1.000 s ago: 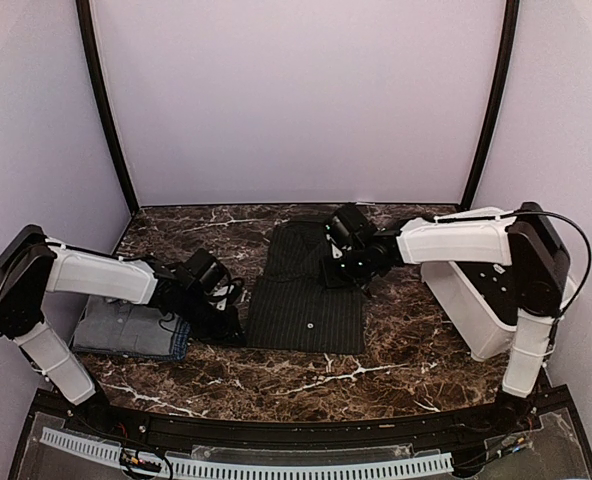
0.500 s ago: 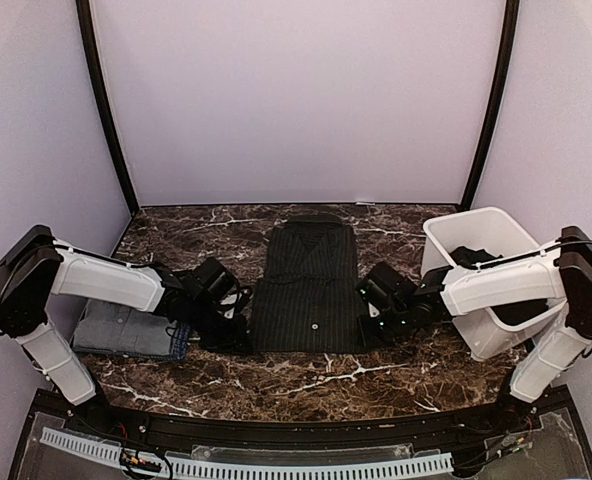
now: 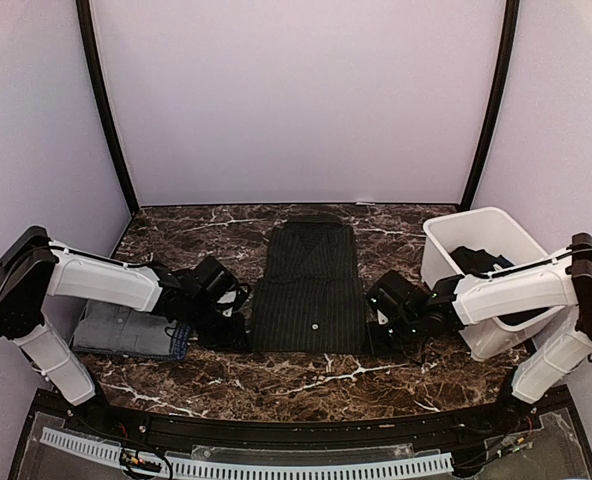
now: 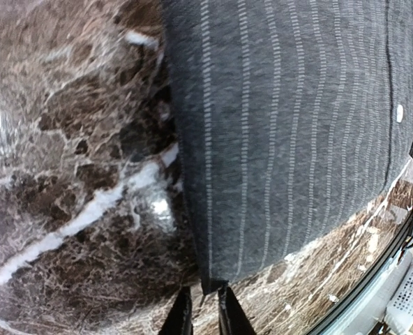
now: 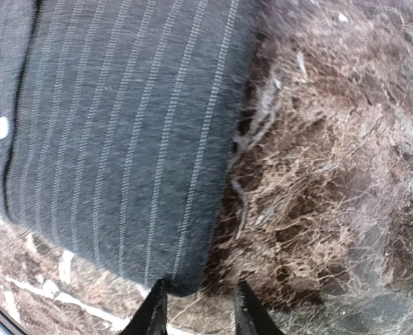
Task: Fold and stack the long sleeve shirts
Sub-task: Pick up the 2/3-rectangle-folded shirt from the center of the board.
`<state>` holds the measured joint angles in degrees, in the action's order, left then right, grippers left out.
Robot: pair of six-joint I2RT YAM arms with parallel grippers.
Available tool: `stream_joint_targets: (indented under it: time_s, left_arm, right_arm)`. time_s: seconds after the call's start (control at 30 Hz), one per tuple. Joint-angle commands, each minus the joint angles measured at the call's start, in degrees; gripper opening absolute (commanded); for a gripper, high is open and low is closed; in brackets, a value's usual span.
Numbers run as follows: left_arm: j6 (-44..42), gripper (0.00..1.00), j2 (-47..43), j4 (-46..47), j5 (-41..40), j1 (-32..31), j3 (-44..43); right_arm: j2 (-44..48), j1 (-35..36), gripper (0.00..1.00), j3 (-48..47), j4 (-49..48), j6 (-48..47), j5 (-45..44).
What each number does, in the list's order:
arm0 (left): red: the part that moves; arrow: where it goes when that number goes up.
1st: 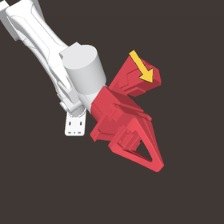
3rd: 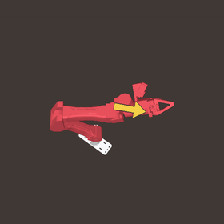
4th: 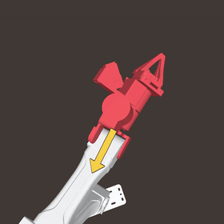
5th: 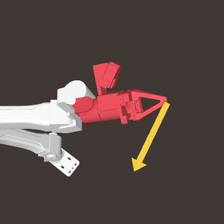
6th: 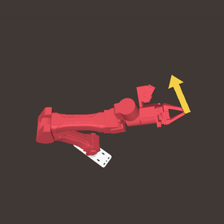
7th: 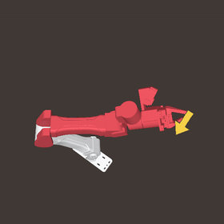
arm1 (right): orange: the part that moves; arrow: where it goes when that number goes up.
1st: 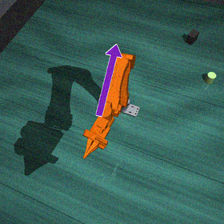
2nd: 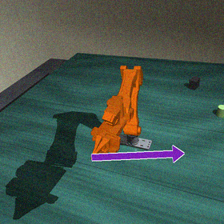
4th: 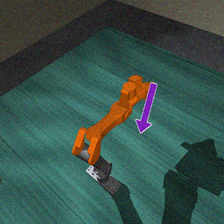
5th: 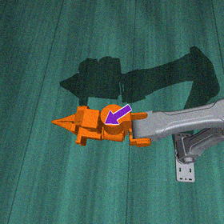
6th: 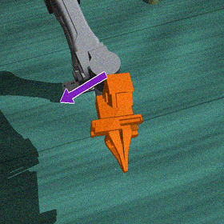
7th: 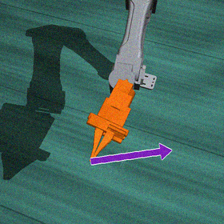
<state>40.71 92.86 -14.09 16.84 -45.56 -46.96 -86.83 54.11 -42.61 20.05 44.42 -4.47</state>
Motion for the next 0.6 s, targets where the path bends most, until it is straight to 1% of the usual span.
stream_joint_targets:
  time_s: [0.0, 0.2, 0.33, 0.57]
  left_arm:
    - [-2.4, 0.16, -3.9, -1.0, -1.4, -0.3, 1.0]
    - [-4.2, 0.18, -3.1, 0.4, -1.1, -0.2, 2.0]
    - [-4.3, 0.19, -2.4, 2.6, -0.3, -0.2, 3.1]
    - [-4.0, 0.19, -0.9, 4.8, 1.0, -0.2, 3.7]
  right_arm:
    - [3.0, 1.6, 0.32, 0.6, -1.8, -0.1, 0.3]
    - [0.1, 2.8, 0.31, 0.3, -0.5, 0.1, -0.5]
    - [-0.1, 3.0, 0.3, 1.6, -2.2, 0.6, -0.5]
    - [-1.9, 3.0, 0.28, 2.4, -4.3, 0.5, 0.6]
